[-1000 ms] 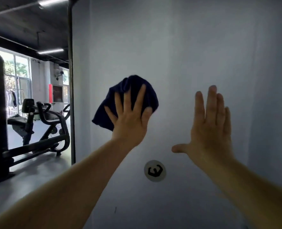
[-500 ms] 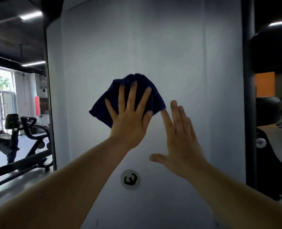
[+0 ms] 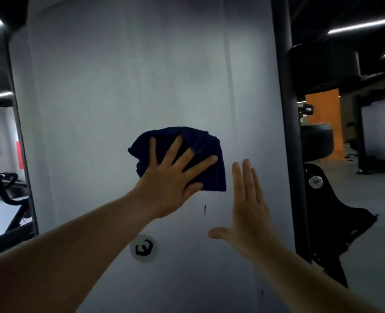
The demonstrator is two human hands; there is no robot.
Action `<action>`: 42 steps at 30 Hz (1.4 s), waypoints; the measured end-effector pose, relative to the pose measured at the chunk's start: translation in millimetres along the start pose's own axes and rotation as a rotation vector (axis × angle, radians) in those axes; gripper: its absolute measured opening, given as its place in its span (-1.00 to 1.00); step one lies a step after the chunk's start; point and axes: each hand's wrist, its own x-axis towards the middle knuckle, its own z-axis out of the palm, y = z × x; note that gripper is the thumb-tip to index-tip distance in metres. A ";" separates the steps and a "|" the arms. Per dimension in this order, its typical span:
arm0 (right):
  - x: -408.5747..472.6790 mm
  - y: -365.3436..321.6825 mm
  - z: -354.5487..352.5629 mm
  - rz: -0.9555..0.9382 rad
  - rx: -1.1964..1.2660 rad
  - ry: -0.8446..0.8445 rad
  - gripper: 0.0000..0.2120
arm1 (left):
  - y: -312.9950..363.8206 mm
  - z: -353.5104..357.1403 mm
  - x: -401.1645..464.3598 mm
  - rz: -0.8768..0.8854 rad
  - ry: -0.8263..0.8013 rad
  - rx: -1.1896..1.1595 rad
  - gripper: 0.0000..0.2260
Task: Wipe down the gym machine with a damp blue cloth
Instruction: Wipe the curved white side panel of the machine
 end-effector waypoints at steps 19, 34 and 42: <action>-4.2 12.8 -3.6 -0.022 -0.032 -0.044 0.35 | 27.7 -23.8 73.5 -0.194 0.053 -0.062 -0.48; 50.5 -46.6 -30.7 0.080 0.365 0.219 -0.43 | -31.3 -42.4 5.2 0.052 0.310 -0.239 -0.56; 34.3 -28.2 35.0 0.008 -0.008 0.404 -0.47 | -35.0 -64.3 30.1 -0.382 -0.429 -0.139 0.38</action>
